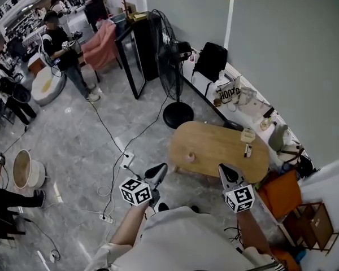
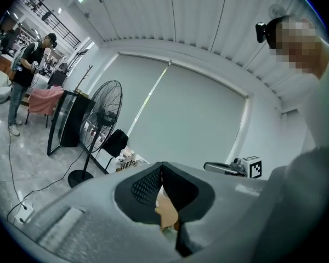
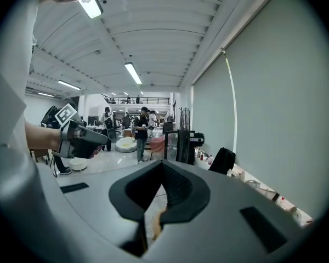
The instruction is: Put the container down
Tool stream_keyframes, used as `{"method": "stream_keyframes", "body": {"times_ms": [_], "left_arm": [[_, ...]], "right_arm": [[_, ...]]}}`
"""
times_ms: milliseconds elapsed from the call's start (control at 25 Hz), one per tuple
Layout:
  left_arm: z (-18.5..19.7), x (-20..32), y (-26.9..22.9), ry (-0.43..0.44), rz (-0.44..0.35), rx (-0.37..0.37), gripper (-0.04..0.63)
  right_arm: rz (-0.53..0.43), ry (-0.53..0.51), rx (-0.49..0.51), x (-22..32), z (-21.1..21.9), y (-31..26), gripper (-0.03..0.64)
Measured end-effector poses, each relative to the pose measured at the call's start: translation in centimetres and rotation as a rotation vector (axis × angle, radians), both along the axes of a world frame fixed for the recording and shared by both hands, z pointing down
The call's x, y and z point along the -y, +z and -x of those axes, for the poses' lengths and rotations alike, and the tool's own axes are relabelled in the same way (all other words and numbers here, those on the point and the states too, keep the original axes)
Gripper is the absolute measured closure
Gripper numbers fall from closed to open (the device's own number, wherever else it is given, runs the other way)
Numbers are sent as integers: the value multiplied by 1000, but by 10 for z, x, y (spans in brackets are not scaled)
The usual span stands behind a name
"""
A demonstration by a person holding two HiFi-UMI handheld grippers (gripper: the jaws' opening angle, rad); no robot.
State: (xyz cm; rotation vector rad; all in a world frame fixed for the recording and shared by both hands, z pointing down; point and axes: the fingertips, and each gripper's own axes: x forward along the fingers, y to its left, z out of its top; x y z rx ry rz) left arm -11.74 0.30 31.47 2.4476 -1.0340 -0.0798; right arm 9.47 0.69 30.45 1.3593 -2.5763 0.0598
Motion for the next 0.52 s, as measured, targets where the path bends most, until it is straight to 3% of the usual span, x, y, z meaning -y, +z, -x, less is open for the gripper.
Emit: {"method": "stream_keyframes", "body": {"times_ms": [520], "left_arm": [[16,2,0,7,6,-8,575]], "right_arm": [[7,-22,-9,0,24,2,615]]}}
